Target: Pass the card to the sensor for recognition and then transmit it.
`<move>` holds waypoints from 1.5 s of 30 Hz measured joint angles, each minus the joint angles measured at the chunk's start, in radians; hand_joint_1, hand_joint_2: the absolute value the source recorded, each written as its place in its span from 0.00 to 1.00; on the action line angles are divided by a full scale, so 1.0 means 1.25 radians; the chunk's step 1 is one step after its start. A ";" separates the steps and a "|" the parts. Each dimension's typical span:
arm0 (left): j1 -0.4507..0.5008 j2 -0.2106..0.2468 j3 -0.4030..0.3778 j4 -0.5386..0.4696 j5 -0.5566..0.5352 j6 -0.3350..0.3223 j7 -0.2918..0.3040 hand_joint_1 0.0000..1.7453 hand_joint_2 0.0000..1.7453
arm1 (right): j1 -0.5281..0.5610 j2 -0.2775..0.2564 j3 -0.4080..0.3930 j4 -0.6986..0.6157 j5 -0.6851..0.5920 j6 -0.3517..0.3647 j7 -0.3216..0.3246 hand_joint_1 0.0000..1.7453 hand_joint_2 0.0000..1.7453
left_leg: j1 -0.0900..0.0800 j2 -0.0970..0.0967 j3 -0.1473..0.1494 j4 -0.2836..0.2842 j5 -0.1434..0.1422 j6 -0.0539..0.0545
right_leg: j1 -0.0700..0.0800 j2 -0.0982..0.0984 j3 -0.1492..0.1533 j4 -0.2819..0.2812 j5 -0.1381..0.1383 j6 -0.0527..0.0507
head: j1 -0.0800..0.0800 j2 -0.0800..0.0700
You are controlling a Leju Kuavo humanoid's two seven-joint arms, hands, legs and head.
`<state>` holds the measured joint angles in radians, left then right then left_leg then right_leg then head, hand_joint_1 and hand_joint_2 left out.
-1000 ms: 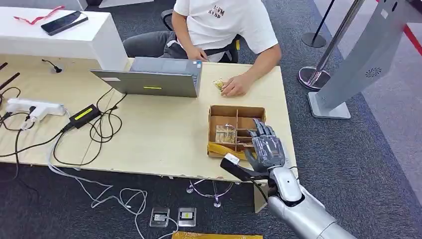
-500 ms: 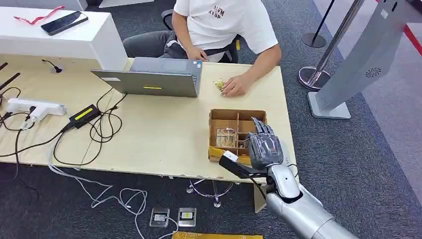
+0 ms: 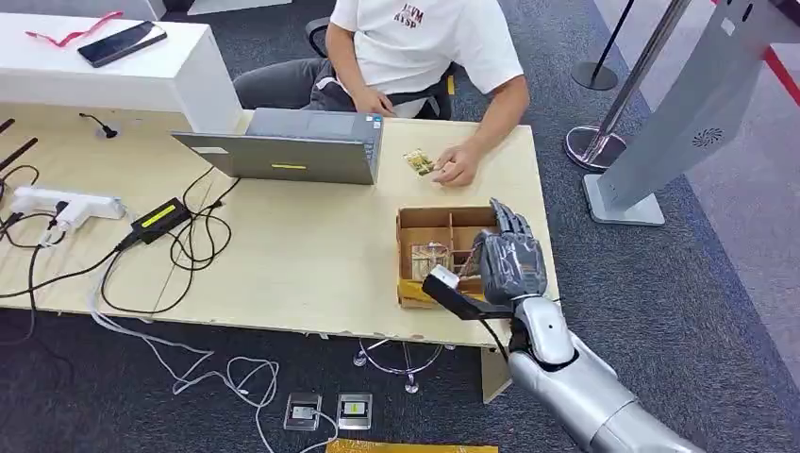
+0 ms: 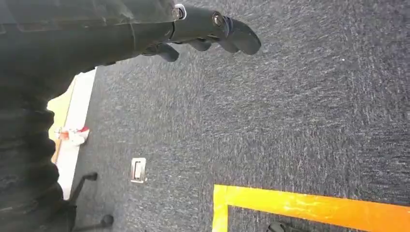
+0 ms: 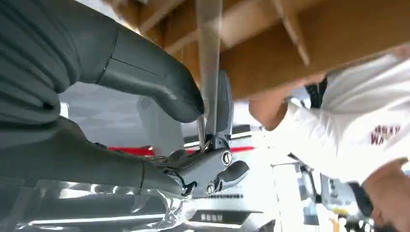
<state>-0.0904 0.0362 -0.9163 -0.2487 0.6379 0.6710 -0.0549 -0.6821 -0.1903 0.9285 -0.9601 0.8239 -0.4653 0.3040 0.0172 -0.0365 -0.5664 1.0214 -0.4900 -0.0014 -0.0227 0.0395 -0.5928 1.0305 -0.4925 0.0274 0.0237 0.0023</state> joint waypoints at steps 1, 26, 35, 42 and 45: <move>0.000 0.000 0.000 0.000 -0.002 0.000 -0.001 0.00 1.00 | -0.009 -0.001 -0.004 -0.006 0.005 -0.003 0.003 1.00 1.00 | 0.000 0.000 0.000 0.000 0.000 0.000 | 0.000 0.000 0.000 0.000 0.000 0.000 | 0.000 0.000; -0.032 0.005 -0.025 -0.006 -0.057 -0.018 0.053 0.00 1.00 | -0.311 0.020 -0.024 0.041 0.031 0.130 0.066 1.00 1.00 | 0.000 -0.001 -0.001 0.000 0.000 0.000 | 0.000 0.000 0.000 0.000 0.000 0.000 | 0.000 0.000; -0.038 0.013 -0.045 -0.006 -0.058 -0.031 0.073 0.00 1.00 | -0.339 0.070 0.014 0.198 0.062 0.142 0.082 0.01 1.00 | 0.000 -0.001 -0.001 0.000 0.000 0.000 | 0.000 0.000 0.000 0.000 0.000 0.000 | 0.000 0.000; -0.038 0.020 -0.058 -0.006 -0.056 -0.034 0.082 0.00 1.00 | -0.347 0.082 0.029 0.261 0.070 0.132 0.085 0.00 1.00 | 0.000 -0.001 -0.001 0.000 0.000 0.000 | 0.000 0.000 0.000 0.000 0.000 0.000 | 0.000 0.000; -0.038 0.022 -0.061 -0.006 -0.054 -0.035 0.085 0.00 1.00 | -0.355 0.088 0.038 0.288 0.073 0.120 0.088 0.00 1.00 | 0.000 -0.001 -0.001 0.000 0.000 0.000 | 0.000 0.000 0.000 0.000 0.000 0.000 | 0.000 0.000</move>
<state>-0.1375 0.0641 -0.9930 -0.2564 0.5699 0.6279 0.0515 -1.1263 -0.0809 0.9762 -0.6000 0.9152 -0.3159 0.4135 0.0174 -0.0375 -0.5671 1.0215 -0.4898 -0.0014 -0.0226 0.0393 -0.5929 1.0308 -0.4925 0.0273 0.0233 0.0019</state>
